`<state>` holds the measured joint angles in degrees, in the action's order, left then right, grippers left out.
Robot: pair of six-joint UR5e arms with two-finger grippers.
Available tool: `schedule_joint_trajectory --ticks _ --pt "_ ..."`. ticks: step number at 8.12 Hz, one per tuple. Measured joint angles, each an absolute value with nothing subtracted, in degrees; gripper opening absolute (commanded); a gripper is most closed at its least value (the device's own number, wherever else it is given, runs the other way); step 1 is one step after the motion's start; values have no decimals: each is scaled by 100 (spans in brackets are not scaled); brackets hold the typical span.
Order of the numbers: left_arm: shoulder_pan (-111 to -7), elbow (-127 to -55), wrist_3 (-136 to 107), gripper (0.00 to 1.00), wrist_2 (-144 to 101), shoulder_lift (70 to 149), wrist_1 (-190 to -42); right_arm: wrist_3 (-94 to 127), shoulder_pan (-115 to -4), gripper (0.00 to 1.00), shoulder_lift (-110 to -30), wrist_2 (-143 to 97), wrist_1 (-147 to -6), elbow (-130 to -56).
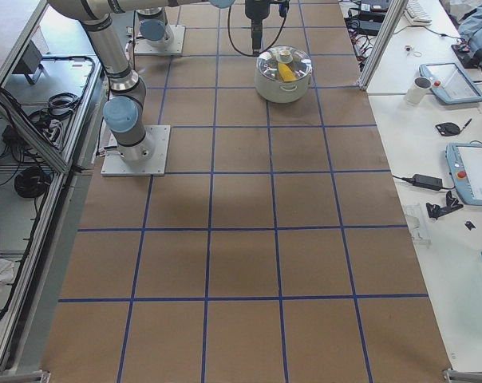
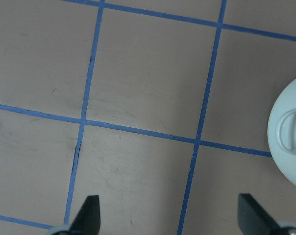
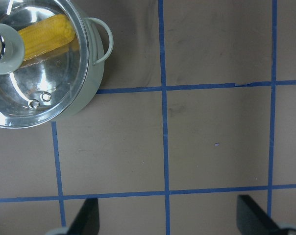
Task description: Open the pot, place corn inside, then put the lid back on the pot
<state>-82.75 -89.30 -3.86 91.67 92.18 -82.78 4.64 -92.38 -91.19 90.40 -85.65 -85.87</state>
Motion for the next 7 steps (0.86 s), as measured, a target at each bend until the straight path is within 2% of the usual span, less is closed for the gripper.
schedule_joint_trajectory --ticks 7 --pt "-8286 -8932 -372 100 9167 9037 -8323 365 -9229 100 -9158 9045 -8501 -8595"
